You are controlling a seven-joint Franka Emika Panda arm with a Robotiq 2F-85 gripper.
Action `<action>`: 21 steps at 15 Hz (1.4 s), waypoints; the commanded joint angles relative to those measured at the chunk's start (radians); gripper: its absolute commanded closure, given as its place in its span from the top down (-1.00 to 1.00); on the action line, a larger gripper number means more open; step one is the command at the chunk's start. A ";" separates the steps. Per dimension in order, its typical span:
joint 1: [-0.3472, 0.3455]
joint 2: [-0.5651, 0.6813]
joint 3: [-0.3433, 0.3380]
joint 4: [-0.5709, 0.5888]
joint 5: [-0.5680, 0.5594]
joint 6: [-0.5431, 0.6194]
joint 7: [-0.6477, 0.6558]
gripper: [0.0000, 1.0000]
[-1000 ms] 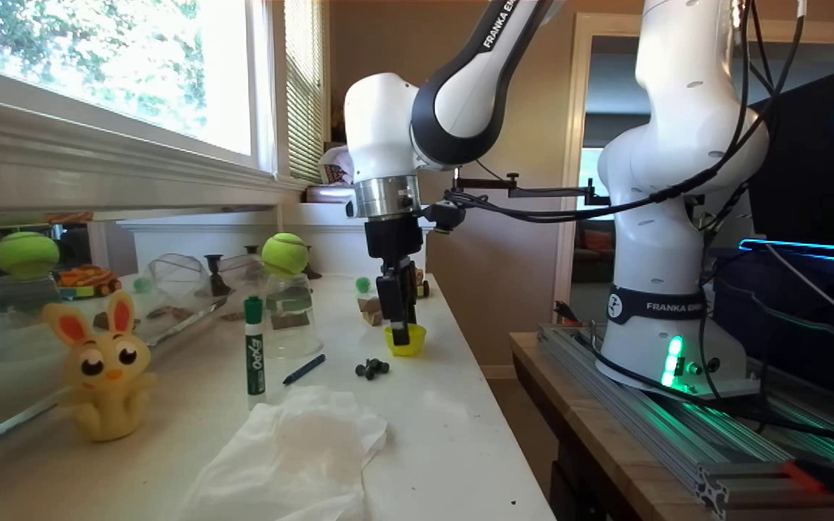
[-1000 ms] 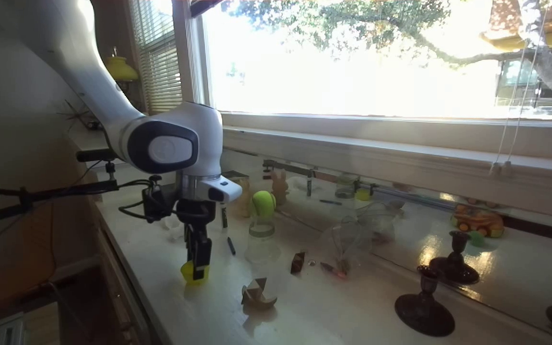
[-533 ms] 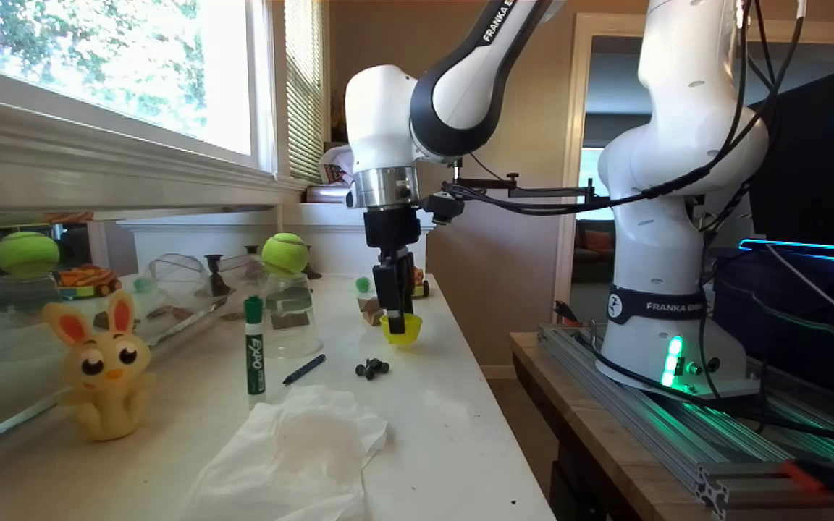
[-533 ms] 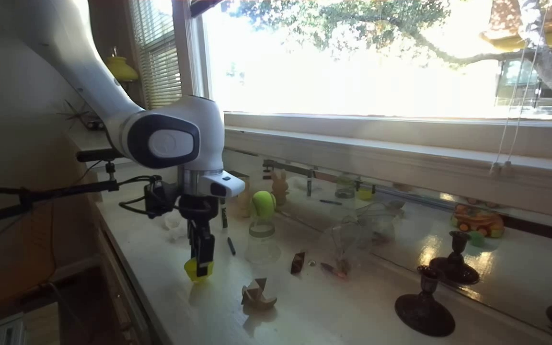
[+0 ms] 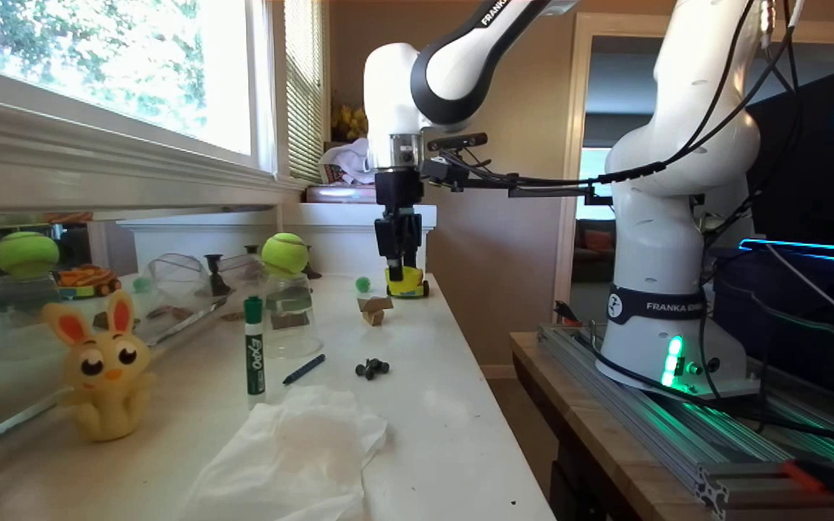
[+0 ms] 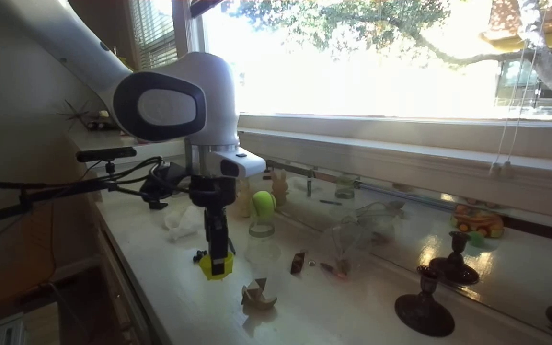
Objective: Alternate the position of the two wooden blocks then stack the yellow bowl on them
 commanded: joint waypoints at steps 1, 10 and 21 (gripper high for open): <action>-0.042 -0.042 -0.011 0.010 -0.036 -0.043 0.026 -0.28; -0.056 0.011 -0.039 0.055 -0.002 -0.028 0.000 -0.28; -0.036 0.121 -0.058 0.124 0.036 -0.019 -0.021 -0.28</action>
